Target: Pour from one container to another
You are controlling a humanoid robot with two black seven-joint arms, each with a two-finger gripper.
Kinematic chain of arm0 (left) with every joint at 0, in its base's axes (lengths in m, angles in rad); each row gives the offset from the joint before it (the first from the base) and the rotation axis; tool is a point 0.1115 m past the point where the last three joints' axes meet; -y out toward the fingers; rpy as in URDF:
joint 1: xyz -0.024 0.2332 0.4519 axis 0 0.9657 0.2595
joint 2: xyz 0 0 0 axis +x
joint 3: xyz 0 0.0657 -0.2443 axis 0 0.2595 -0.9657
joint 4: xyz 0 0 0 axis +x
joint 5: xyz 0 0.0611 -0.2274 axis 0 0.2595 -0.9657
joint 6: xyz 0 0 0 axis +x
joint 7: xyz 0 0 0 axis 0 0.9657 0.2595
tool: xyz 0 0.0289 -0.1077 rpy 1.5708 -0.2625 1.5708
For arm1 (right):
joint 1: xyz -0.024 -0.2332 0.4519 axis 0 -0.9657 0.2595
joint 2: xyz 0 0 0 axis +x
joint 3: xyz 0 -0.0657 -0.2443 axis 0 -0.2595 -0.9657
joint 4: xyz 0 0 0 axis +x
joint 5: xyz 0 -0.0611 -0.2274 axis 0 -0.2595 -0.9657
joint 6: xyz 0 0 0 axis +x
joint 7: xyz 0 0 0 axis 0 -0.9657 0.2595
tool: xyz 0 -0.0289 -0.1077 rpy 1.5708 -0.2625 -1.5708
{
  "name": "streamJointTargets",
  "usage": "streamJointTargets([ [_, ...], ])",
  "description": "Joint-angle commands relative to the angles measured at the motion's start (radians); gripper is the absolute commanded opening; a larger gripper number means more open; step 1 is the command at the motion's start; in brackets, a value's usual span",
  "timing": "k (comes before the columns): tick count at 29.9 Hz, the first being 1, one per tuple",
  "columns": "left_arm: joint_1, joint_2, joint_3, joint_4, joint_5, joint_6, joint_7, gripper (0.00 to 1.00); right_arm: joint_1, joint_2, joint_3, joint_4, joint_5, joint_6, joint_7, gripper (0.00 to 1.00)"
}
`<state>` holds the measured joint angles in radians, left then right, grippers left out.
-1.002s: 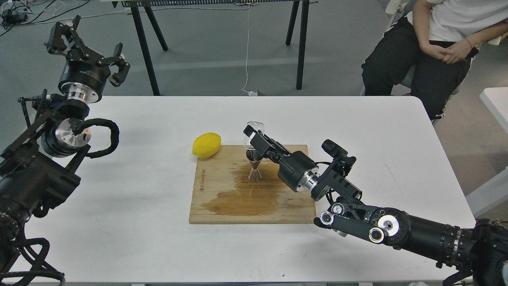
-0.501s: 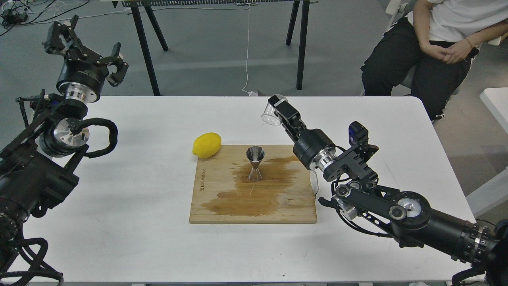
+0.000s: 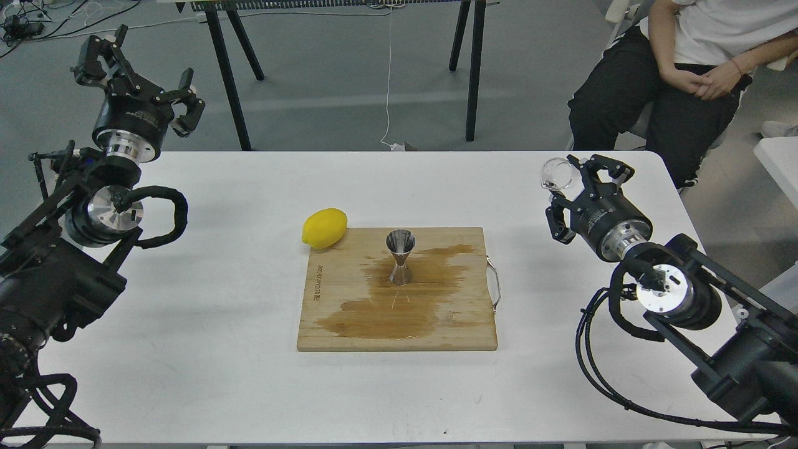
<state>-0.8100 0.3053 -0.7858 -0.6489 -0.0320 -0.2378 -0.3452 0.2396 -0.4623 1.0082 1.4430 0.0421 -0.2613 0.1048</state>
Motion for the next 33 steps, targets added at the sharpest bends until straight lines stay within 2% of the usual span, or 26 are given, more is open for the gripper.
streamJointTargets([
  [1,0.0,0.0,-0.001,0.0,0.0,-0.002,0.0,1.0,-0.077,0.014,0.108,-0.061,0.145,0.077,-0.043,0.32],
  [5,0.0,-0.008,-0.001,0.0,0.0,0.0,0.0,1.0,-0.106,0.074,0.151,-0.191,0.372,0.195,-0.085,0.32],
  [10,-0.001,-0.005,0.0,0.0,0.0,-0.003,0.0,1.0,-0.106,0.166,0.168,-0.375,0.481,0.329,-0.089,0.32],
  [14,-0.003,0.002,0.0,0.0,0.0,-0.006,0.002,1.0,-0.106,0.247,0.239,-0.434,0.481,0.335,-0.114,0.32],
  [18,-0.001,0.002,0.0,0.0,0.001,-0.006,0.0,1.0,-0.114,0.297,0.274,-0.451,0.489,0.333,-0.114,0.32],
  [33,-0.005,0.0,0.0,0.0,0.001,-0.003,0.002,1.0,-0.121,0.317,0.282,-0.535,0.499,0.332,-0.112,0.4],
])
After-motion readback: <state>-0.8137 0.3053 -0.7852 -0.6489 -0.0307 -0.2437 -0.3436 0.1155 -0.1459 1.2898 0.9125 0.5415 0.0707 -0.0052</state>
